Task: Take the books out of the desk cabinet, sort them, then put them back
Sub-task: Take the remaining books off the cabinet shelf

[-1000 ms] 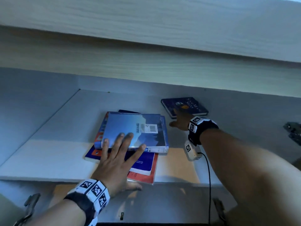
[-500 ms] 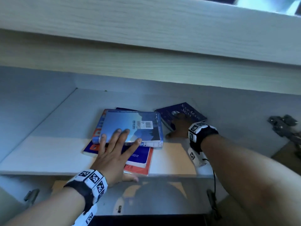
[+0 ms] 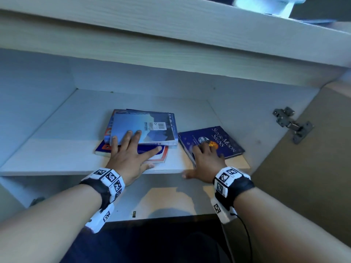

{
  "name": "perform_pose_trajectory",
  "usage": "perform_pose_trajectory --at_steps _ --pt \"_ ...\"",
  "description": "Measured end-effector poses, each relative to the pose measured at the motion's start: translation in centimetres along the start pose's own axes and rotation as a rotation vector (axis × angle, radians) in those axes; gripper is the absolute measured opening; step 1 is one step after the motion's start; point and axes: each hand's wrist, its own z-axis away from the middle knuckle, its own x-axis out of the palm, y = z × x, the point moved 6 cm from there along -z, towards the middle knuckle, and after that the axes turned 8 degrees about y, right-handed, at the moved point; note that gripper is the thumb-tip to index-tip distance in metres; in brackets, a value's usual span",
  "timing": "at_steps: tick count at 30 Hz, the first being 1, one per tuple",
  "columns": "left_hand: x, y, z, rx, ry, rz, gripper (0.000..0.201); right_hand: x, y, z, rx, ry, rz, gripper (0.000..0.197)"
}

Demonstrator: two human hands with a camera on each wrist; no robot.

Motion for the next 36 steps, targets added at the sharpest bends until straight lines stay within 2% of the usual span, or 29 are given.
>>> perform_pose_trajectory --at_steps 3,5,8,11,13,15,18,21,22,23,25,26,27,28,29,31,33,35,36 --pt "0.1 0.3 0.4 -0.002 0.026 0.034 0.049 0.1 0.3 1.6 0.0 0.088 0.064 0.064" --pt "0.2 0.2 0.9 -0.002 0.046 0.078 0.046 0.0 0.2 2.2 -0.013 0.102 0.096 0.049" --pt "0.4 -0.4 1.9 -0.013 0.057 0.132 0.044 -1.8 0.8 2.4 -0.005 0.18 0.046 0.051" --pt "0.3 -1.5 2.7 -0.019 0.051 0.178 0.044 -7.3 2.0 1.8 0.027 0.4 -0.073 0.049" --pt "-0.1 -1.8 3.0 0.005 0.015 0.188 0.045 -11.2 2.3 1.4 0.084 0.493 -0.206 0.045" --pt "-0.5 -1.7 2.6 0.039 -0.067 0.173 0.051 -13.9 1.2 1.4 0.08 0.55 -0.247 0.044" --pt "-1.6 -1.7 1.2 0.048 -0.19 0.194 0.059 -14.7 -3.3 1.4 -0.067 0.593 -0.166 0.047" --pt "-2.1 -2.1 0.0 0.027 -0.252 0.256 0.053 -12.8 -8.7 1.6 -0.315 0.629 -0.079 0.049" --pt "-2.4 -2.4 -0.1 0.011 -0.216 0.315 0.05 -11.7 -10.1 1.5 -0.392 0.63 -0.053 0.051" --pt "-3.1 -2.9 0.0 -0.016 -0.116 0.42 0.048 -10.4 -11.3 1.2 -0.448 0.574 -0.028 0.055" --pt "-4.9 -5.2 0.7 -0.131 0.232 0.645 0.034 -7.2 -12.5 0.3 -0.519 0.352 -0.043 0.062" --pt "-5.4 -7.0 1.0 -0.23 0.389 0.697 0.025 -6.1 -12.4 -0.1 -0.547 0.259 -0.095 0.065" --pt "-5.6 -8.8 1.2 -0.349 0.491 0.728 0.023 -5.5 -12.1 -0.2 -0.569 0.205 -0.181 0.068" --pt "-5.3 -10.4 1.1 -0.479 0.518 0.77 0.033 -5.5 -11.7 -0.1 -0.57 0.196 -0.289 0.071" --pt "-4.7 -11.8 0.8 -0.597 0.472 0.814 0.049 -5.8 -10.9 -0.1 -0.515 0.221 -0.439 0.073" --pt "-3.2 -13.4 0.0 -0.755 0.269 0.839 0.075 -5.8 -8.2 -1.2 -0.215 0.318 -0.801 0.066" --pt "-2.1 -14.0 -0.5 -0.78 0.105 0.837 0.085 -4.2 -5.6 -2.5 0.19 0.393 -1.1 0.074" --pt "-1.4 -13.7 -0.7 -0.741 0.019 0.863 0.09 -1.3 -5.3 -3.6 0.468 0.295 -1.345 0.087" --pt "-1.1 -13.3 -0.7 -0.716 -0.013 0.885 0.093 -0.3 -6.1 -4.0 0.527 0.199 -1.463 0.084"
